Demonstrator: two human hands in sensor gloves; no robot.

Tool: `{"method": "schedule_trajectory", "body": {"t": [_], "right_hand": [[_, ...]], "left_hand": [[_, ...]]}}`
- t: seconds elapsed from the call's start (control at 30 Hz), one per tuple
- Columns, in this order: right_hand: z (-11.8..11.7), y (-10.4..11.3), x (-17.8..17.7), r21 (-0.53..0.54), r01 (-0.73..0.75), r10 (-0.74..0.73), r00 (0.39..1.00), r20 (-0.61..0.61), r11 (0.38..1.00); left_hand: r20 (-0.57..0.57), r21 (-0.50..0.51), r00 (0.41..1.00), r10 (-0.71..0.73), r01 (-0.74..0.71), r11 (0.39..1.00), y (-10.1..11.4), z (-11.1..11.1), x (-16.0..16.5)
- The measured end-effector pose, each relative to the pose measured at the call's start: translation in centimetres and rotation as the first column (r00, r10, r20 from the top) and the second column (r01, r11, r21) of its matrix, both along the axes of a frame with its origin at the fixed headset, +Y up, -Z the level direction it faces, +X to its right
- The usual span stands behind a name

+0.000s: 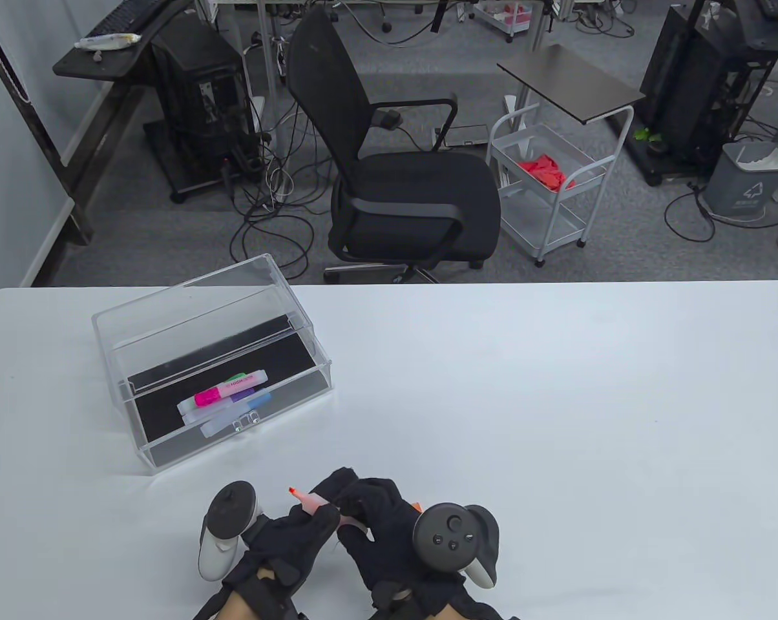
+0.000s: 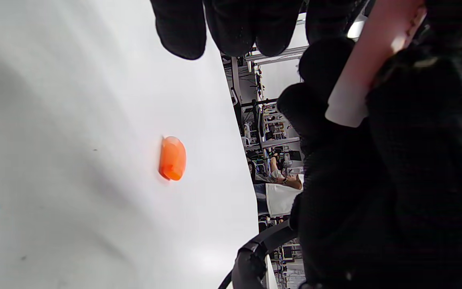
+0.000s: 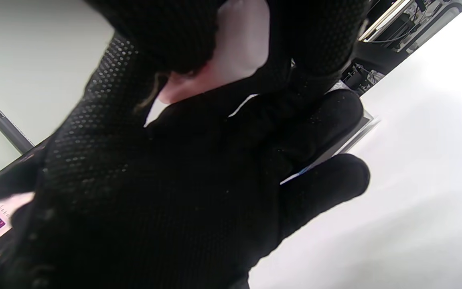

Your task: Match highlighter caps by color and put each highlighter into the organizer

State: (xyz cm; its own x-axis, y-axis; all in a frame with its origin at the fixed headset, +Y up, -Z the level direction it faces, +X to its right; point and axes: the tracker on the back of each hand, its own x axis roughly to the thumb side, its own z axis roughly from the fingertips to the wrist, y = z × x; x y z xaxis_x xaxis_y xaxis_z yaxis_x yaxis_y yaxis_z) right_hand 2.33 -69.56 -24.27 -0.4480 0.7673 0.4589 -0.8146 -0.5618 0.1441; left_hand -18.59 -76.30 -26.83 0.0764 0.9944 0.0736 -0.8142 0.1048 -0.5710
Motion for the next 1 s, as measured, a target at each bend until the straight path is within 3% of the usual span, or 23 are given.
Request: {"method": "schedule_trajectory", "body": {"t": [0.2, 0.3, 0.5, 0.8, 1.0], "right_hand": [[0.7, 0.5, -0.3, 0.081, -0.114, 0.103, 0.986, 0.131, 0.99], [1.0, 0.7, 0.0, 0.114, -0.183, 0.159, 0.968, 0.193, 0.977], [0.4, 0.6, 1.4, 0.101, -0.265, 0.229, 0.933, 0.278, 0.959], [-1.5, 0.3, 4.7, 0.008, -0.403, 0.354, 0.815, 0.459, 0.915], [-3.1, -0.9, 7.2, -0.151, -0.443, 0.454, 0.732, 0.509, 0.884]], "left_hand": [[-0.043, 0.017, 0.998, 0.053, -0.052, 0.998, 0.3, -0.1, -0.1], [-0.119, 0.038, 0.988, 0.103, -0.099, 0.994, 0.7, -0.3, -0.9], [-0.273, 0.053, 0.96, 0.057, -0.044, 0.998, 1.1, -0.6, -3.6], [-0.467, 0.06, 0.872, -0.148, 0.198, 0.978, 2.2, -0.8, -6.2], [-0.534, 0.04, 0.799, -0.277, 0.351, 0.936, 2.5, -0.9, -7.4]]}}
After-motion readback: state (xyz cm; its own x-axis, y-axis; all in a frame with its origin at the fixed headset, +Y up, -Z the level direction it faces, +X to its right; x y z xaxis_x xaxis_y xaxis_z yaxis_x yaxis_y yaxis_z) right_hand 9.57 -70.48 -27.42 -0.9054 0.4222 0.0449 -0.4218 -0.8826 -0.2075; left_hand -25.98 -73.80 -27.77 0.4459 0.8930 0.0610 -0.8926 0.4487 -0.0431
